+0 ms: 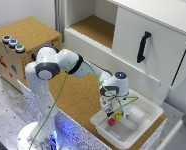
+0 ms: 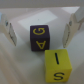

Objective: Lift the purple block

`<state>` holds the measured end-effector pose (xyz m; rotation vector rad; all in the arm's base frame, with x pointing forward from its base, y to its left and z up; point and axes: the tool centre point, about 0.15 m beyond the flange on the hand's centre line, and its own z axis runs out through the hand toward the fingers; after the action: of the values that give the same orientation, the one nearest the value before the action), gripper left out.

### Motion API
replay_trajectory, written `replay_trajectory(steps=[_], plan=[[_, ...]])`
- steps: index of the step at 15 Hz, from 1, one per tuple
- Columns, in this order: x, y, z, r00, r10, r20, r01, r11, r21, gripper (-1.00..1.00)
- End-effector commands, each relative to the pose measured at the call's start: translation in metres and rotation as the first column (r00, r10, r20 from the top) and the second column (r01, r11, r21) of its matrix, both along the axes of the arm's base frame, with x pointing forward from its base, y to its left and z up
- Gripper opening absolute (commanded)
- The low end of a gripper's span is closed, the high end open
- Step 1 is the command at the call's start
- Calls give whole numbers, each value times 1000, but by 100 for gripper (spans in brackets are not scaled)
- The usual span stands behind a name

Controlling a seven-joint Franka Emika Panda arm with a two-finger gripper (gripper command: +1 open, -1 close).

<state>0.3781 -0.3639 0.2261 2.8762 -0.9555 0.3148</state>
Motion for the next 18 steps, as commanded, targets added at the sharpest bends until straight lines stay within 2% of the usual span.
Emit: replay_trajectory(steps=[1, 4, 5, 7, 12, 14, 18], plan=[[29, -14, -6, 1000, -27, 9, 26, 999, 45, -100], [33, -14, -8, 1000, -14, 5, 14, 999, 38, -100], [34, -17, -9, 1000, -16, 16, 15, 999, 51, -100], [35, -25, -15, 1000, -20, 4, 19, 998, 63, -100], [31, -22, -19, 1000, -8, -14, 8, 999, 50, -100], [29, -13, -6, 1000, 8, 8, -8, 999, 42, -100], [26, 18, 57, 993, 81, 91, -82, 997, 5, -100]])
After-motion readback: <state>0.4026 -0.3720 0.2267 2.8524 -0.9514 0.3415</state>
